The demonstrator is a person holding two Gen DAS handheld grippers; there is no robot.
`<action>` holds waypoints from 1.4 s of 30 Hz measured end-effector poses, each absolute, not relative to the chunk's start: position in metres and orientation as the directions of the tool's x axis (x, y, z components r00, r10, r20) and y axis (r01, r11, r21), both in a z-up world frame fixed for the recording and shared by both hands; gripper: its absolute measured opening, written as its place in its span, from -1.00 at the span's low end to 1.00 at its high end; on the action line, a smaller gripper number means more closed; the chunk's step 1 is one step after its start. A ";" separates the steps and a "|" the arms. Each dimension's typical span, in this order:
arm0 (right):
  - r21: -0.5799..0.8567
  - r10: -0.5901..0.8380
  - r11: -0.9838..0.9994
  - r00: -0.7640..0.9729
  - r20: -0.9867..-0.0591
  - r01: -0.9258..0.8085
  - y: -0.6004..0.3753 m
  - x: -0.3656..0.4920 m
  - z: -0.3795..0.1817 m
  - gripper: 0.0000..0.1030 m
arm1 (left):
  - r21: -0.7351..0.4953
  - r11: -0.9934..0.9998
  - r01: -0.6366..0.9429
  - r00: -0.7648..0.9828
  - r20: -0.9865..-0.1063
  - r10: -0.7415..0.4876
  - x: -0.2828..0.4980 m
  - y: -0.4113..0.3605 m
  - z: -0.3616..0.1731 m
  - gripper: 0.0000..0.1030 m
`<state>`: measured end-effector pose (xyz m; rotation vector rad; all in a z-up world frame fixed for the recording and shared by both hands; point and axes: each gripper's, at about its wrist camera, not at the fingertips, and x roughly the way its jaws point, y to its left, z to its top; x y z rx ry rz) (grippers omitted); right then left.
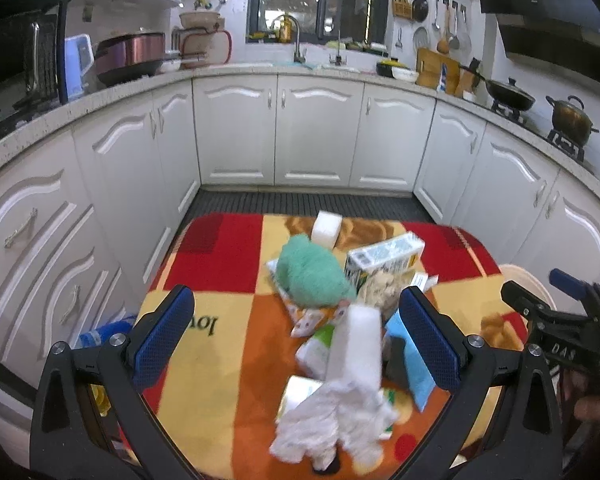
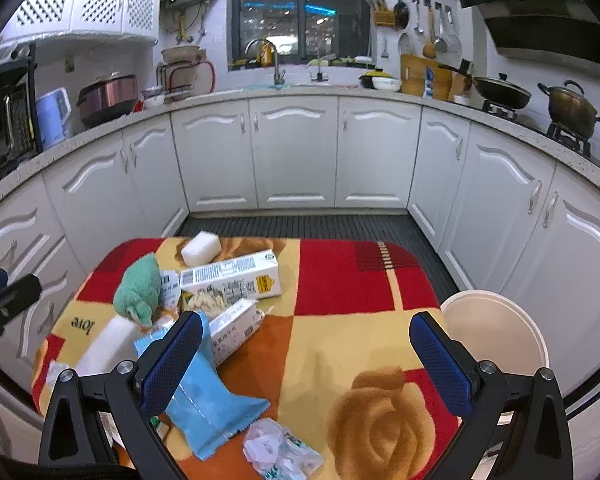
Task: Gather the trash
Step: 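Grasp the crumpled white tissue with the left gripper while the right grasps the clear wrapper, then carry both items to the white bin and open both grippers above it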
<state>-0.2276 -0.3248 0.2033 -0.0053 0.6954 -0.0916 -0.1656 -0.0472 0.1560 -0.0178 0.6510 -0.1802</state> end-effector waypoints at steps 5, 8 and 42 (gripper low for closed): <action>0.058 0.039 0.998 0.674 -0.738 0.005 -0.336 -0.224 0.186 0.99 | -0.092 0.973 0.213 0.702 -0.678 -0.218 -0.174 -0.033 0.136 0.98; 0.072 0.069 0.997 0.611 -0.789 -0.018 -0.341 -0.227 0.176 0.99 | -0.100 0.961 0.259 0.666 -0.702 -0.253 -0.186 -0.031 0.122 0.98; 0.116 0.095 0.993 0.637 -0.765 -0.008 -0.419 -0.250 0.158 -0.49 | -0.219 0.820 0.529 0.488 -0.711 -0.506 -0.198 -0.113 0.147 -0.60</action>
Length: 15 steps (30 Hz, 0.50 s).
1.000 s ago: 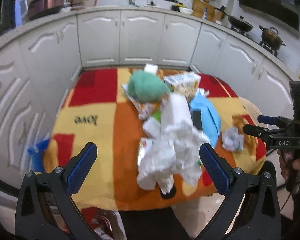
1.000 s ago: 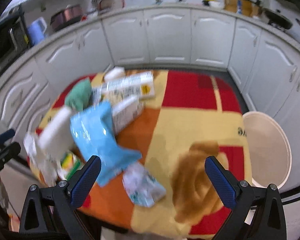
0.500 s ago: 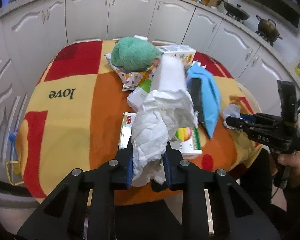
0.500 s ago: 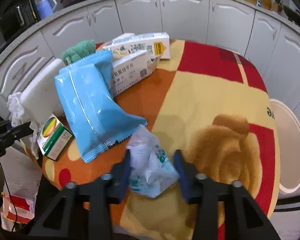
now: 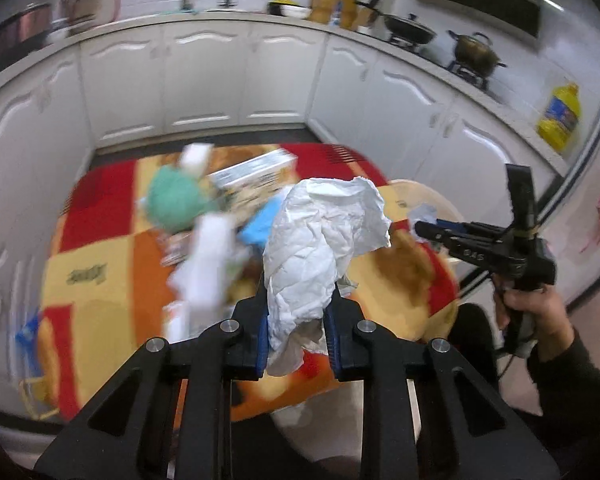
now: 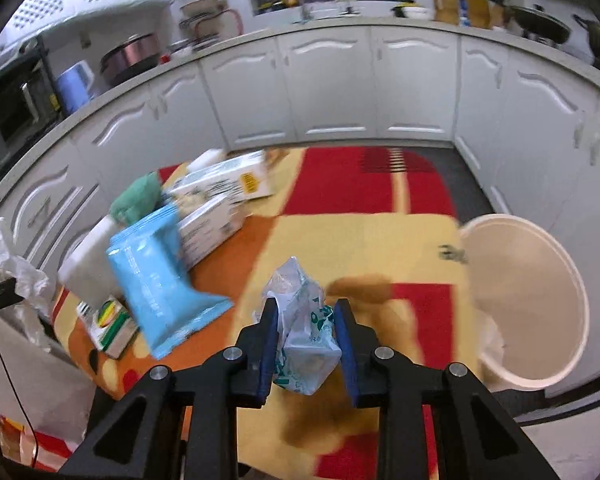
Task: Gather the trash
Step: 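Carry both items to the white bin and open both grippers above it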
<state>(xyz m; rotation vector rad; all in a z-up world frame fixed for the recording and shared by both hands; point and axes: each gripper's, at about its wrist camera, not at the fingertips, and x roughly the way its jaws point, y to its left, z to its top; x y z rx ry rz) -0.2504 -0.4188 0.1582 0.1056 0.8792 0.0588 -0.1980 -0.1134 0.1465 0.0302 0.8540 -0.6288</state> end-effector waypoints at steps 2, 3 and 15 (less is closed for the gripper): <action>0.099 0.042 0.994 0.643 -0.765 0.052 -0.445 -0.254 0.161 -0.49 | -0.232 0.794 0.562 0.463 -0.707 -0.534 -0.192 -0.141 0.149 -0.60; 0.095 0.027 0.993 0.643 -0.765 0.071 -0.454 -0.254 0.162 -0.49 | -0.234 0.784 0.575 0.453 -0.706 -0.544 -0.188 -0.157 0.149 -0.60; 0.104 -0.111 0.934 0.556 -0.824 0.341 -0.584 -0.243 0.128 -0.49 | -0.359 0.700 0.617 0.271 -0.739 -0.617 -0.121 -0.340 0.109 -0.60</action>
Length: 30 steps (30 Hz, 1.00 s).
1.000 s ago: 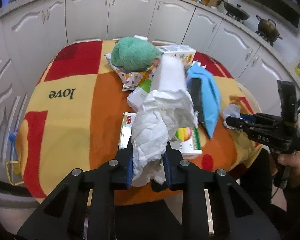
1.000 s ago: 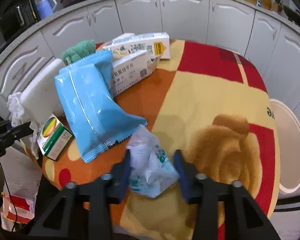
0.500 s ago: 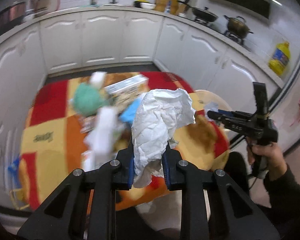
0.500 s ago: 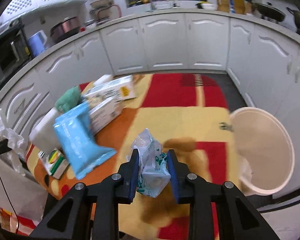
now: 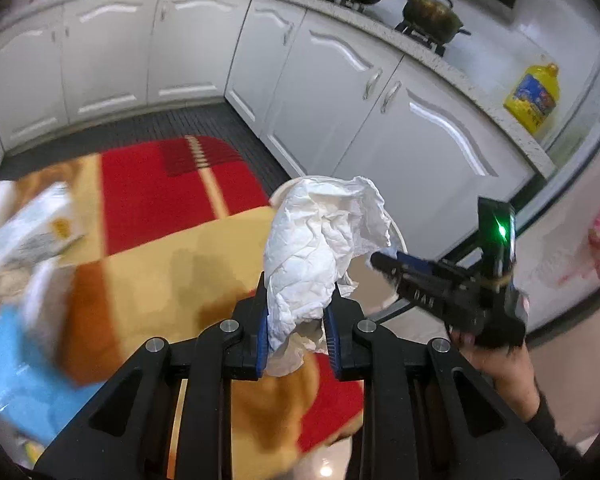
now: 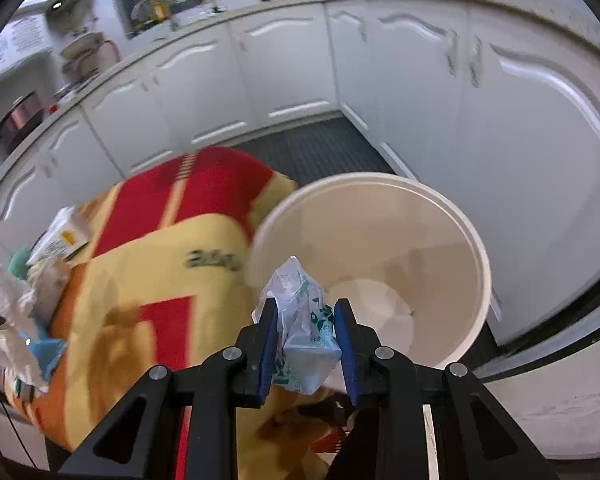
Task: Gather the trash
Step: 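Carry both items to the white bin and open both grippers above it, then move both tools back from the bin toward the table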
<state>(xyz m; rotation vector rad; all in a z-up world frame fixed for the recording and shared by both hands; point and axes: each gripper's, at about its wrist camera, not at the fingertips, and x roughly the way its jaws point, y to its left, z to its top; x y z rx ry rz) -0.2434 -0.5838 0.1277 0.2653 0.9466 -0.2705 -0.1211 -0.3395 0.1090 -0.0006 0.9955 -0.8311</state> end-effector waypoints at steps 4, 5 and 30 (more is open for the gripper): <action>0.103 -0.125 0.921 0.535 -0.836 0.376 -0.607 -0.233 0.114 -0.48 | -0.398 0.686 0.609 0.231 -0.738 -0.634 -0.103 -0.379 0.089 -0.45; 0.102 -0.129 0.918 0.532 -0.837 0.382 -0.611 -0.232 0.112 -0.37 | -0.421 0.673 0.608 0.218 -0.727 -0.651 -0.098 -0.385 0.085 -0.20; 0.083 -0.163 0.920 0.565 -0.809 0.384 -0.602 -0.249 0.120 0.31 | -0.315 0.780 0.541 0.383 -0.733 -0.562 -0.103 -0.366 0.081 0.29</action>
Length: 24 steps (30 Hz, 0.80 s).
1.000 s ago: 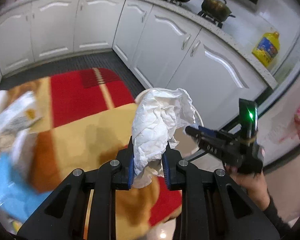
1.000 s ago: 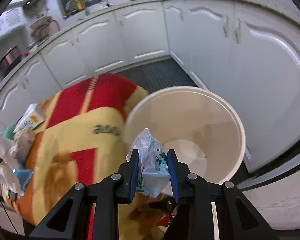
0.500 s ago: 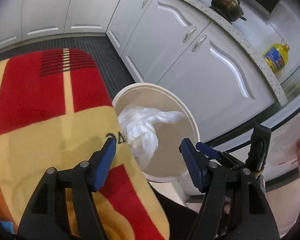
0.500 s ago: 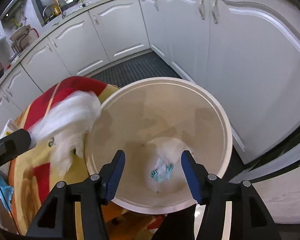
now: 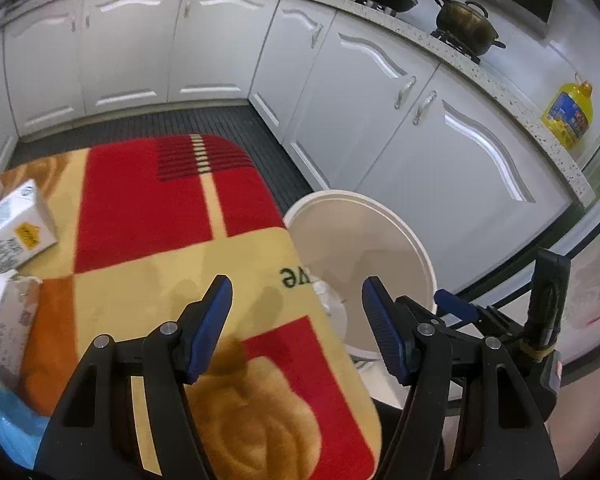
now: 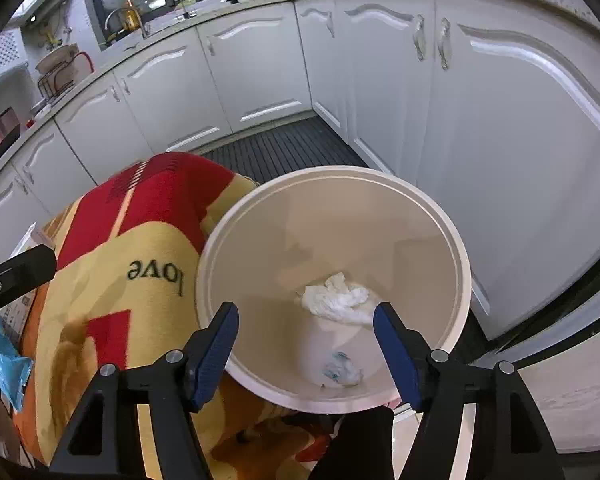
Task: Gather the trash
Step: 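Move both tools back from the bin toward the table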
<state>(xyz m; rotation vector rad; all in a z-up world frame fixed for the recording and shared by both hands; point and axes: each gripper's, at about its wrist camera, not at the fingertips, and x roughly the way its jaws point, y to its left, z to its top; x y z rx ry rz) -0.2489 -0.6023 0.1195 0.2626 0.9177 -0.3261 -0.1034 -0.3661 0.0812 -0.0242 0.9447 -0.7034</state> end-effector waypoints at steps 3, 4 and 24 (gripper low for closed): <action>0.080 -0.161 0.924 0.569 -0.806 0.375 -0.594 -0.249 0.123 0.31 | -0.281 0.794 0.539 0.418 -0.728 -0.543 -0.109 -0.357 0.085 0.29; 0.076 -0.162 0.926 0.571 -0.805 0.370 -0.590 -0.249 0.125 0.31 | -0.276 0.796 0.538 0.424 -0.728 -0.539 -0.110 -0.355 0.086 0.29; 0.060 -0.143 0.954 0.621 -0.771 0.293 -0.530 -0.255 0.152 0.41 | -0.179 0.841 0.511 0.535 -0.699 -0.475 -0.138 -0.302 0.109 0.29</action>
